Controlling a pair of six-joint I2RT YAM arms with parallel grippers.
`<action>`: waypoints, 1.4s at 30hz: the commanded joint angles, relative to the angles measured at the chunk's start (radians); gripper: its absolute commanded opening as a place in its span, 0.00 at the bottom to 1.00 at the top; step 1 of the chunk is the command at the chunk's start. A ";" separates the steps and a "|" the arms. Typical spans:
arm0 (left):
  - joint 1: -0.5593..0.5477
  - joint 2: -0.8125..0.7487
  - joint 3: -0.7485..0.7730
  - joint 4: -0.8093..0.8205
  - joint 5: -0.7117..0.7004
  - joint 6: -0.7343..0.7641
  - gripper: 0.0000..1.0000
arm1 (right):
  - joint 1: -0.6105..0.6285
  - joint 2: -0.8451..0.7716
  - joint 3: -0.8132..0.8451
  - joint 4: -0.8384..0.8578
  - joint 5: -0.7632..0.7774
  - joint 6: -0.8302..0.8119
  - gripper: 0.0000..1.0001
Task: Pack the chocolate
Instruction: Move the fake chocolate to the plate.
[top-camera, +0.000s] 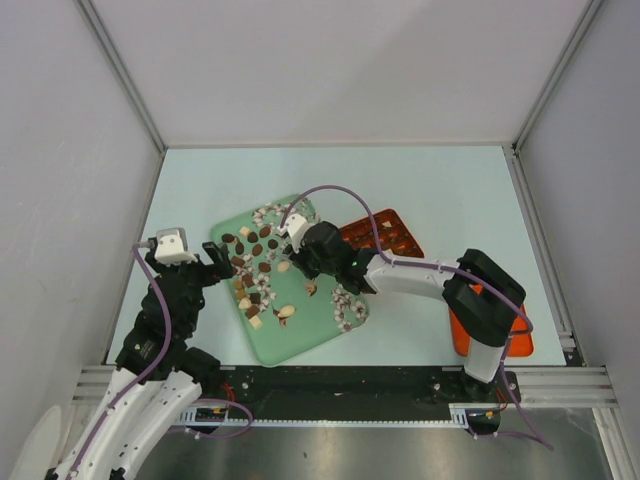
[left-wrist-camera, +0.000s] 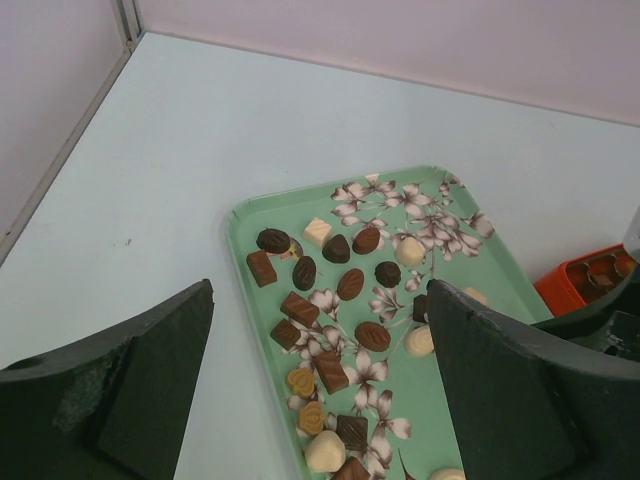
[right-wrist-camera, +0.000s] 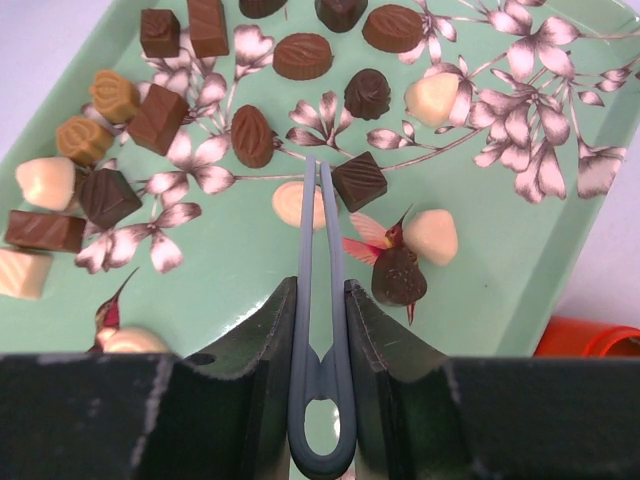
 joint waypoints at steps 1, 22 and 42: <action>0.009 0.006 -0.001 0.020 0.009 0.022 0.92 | -0.015 0.048 0.060 0.051 -0.032 -0.024 0.23; 0.009 0.001 -0.001 0.017 0.015 0.020 0.92 | 0.051 0.017 0.067 -0.182 0.013 -0.018 0.19; 0.009 0.001 -0.001 0.017 0.032 0.022 0.92 | 0.097 -0.072 0.035 -0.323 0.058 0.098 0.17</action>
